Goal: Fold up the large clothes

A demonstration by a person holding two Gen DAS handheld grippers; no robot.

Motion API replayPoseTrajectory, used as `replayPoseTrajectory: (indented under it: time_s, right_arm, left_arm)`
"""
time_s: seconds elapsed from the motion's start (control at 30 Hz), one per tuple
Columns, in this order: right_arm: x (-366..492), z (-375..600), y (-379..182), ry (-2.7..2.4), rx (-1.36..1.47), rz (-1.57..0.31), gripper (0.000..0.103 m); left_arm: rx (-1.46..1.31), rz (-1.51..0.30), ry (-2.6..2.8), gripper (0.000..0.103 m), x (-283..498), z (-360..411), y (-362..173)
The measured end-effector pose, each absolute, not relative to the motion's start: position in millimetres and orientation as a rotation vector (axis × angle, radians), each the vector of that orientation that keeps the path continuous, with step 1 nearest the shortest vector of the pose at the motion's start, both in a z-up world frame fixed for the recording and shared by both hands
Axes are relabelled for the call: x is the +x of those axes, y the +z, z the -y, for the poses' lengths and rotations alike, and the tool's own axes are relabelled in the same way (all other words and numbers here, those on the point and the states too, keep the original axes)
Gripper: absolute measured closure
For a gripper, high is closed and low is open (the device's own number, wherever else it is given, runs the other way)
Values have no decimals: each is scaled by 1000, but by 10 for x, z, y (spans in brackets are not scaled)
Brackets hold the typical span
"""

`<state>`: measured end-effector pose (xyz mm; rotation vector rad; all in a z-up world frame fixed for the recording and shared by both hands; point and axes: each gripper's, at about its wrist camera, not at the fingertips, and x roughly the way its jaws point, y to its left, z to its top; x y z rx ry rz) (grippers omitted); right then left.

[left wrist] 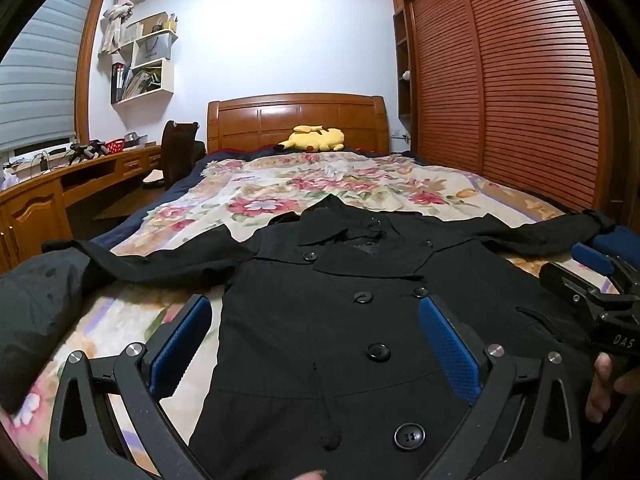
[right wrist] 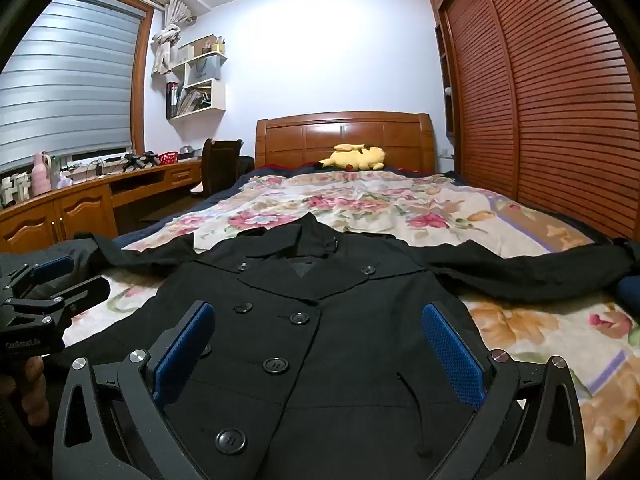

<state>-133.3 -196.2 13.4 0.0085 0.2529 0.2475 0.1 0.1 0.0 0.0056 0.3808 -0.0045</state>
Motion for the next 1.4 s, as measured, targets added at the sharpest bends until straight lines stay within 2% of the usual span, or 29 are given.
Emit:
replayPoseTrajectory:
  time_s: [1.4]
  right_arm:
    - [-1340, 1967, 135, 250, 18, -245, 0]
  left_arm:
    - [27, -362, 13, 0, -25, 25, -10]
